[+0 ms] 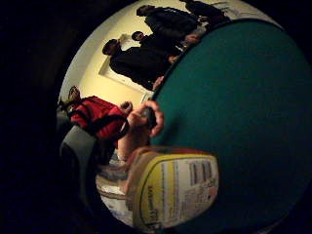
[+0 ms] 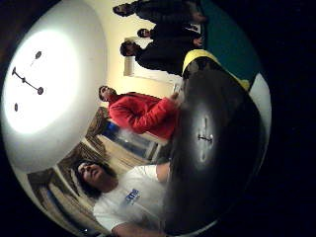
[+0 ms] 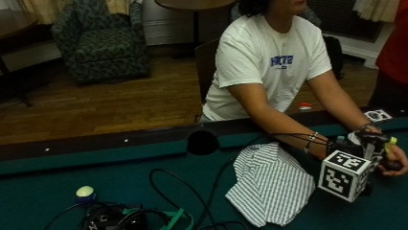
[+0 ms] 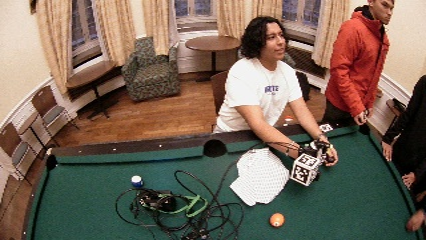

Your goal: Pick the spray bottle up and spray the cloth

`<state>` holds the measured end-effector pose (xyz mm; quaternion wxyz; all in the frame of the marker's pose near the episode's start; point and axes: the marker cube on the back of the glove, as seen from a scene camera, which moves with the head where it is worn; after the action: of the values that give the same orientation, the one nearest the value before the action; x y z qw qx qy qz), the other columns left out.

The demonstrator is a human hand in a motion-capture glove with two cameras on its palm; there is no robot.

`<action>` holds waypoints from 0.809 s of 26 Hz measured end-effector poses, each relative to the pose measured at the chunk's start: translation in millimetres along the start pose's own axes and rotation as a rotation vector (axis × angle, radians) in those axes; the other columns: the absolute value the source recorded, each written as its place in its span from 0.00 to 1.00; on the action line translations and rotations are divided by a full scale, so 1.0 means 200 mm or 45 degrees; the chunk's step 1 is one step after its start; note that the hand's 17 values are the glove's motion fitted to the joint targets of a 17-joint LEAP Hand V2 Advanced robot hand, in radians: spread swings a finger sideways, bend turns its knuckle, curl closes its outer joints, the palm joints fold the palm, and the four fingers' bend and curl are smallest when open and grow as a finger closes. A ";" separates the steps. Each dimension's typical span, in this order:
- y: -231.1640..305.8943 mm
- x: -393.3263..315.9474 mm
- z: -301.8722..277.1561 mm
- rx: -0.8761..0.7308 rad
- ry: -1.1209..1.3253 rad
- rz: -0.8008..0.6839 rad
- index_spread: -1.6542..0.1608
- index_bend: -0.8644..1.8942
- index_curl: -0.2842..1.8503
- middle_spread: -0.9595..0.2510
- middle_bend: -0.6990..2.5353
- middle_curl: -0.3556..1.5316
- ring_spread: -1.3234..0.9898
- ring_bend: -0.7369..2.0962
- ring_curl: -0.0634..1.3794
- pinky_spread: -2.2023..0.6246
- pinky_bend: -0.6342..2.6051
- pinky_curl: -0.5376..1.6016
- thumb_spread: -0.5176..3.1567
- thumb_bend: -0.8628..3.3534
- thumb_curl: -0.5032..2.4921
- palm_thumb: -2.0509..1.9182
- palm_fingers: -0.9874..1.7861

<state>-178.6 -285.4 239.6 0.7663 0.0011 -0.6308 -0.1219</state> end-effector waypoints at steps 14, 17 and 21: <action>0.20 0.21 -0.15 -0.189 0.210 0.277 0.75 0.45 0.40 0.66 0.39 0.46 0.50 0.45 0.35 0.76 0.27 0.44 0.35 0.18 0.39 0.65 0.64; 0.27 0.17 -0.25 -0.175 0.351 0.282 0.73 0.42 0.39 0.66 0.35 0.43 0.51 0.41 0.33 0.79 0.30 0.44 0.36 0.18 0.37 0.63 0.57; 0.40 0.02 -0.38 -0.176 0.508 0.254 0.71 0.37 0.36 0.65 0.31 0.41 0.51 0.38 0.30 0.81 0.32 0.44 0.36 0.19 0.35 0.61 0.52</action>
<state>-90.1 -220.4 240.6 0.8823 -0.0897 -0.4540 -0.0859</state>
